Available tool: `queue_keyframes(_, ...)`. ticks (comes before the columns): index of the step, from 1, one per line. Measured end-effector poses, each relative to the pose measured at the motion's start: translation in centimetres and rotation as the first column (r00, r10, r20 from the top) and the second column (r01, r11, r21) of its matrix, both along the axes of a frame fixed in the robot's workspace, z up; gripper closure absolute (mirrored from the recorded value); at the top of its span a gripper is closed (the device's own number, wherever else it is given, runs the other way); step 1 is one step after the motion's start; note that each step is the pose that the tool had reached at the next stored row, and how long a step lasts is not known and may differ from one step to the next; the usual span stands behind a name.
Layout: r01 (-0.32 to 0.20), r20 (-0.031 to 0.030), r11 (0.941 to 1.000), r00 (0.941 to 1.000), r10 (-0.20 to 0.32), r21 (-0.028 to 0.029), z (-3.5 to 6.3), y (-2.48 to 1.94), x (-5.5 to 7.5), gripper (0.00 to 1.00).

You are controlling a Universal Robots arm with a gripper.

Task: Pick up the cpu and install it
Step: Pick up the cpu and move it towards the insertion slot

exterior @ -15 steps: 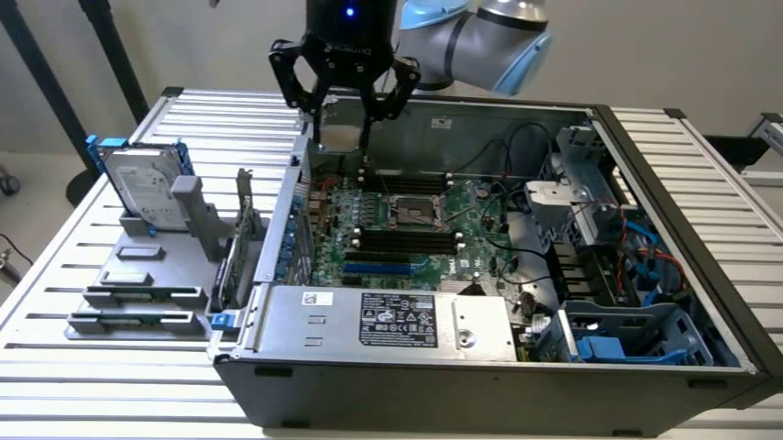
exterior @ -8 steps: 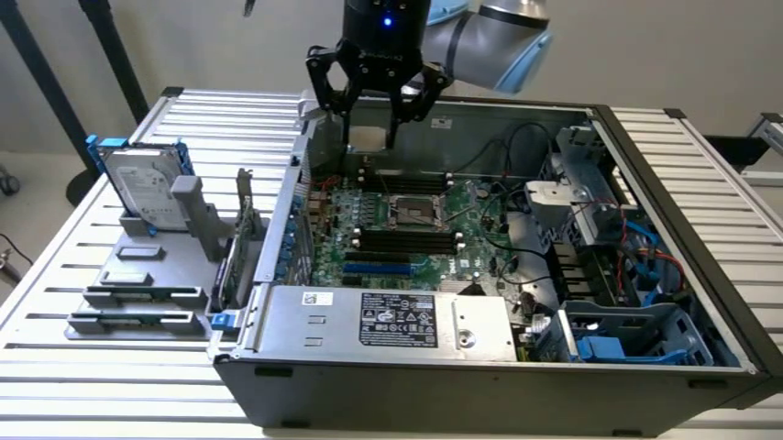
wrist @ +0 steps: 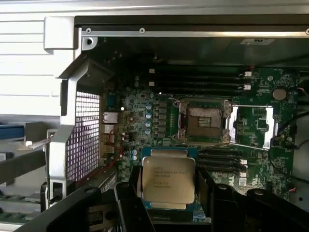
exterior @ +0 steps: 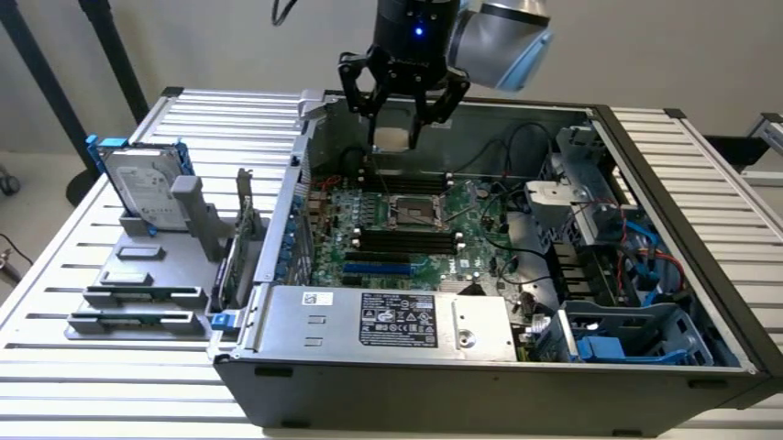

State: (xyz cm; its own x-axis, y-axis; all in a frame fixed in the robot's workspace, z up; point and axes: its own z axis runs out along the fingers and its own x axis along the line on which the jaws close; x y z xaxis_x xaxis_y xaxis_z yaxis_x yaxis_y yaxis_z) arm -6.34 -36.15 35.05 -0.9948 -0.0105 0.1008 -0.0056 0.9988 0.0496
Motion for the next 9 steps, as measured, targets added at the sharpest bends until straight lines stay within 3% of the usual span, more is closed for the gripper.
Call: queue_keyframes(9,0.0,0.0,1.0,1.0,0.0,-0.0002,-1.64,1.78,2.4,0.45)
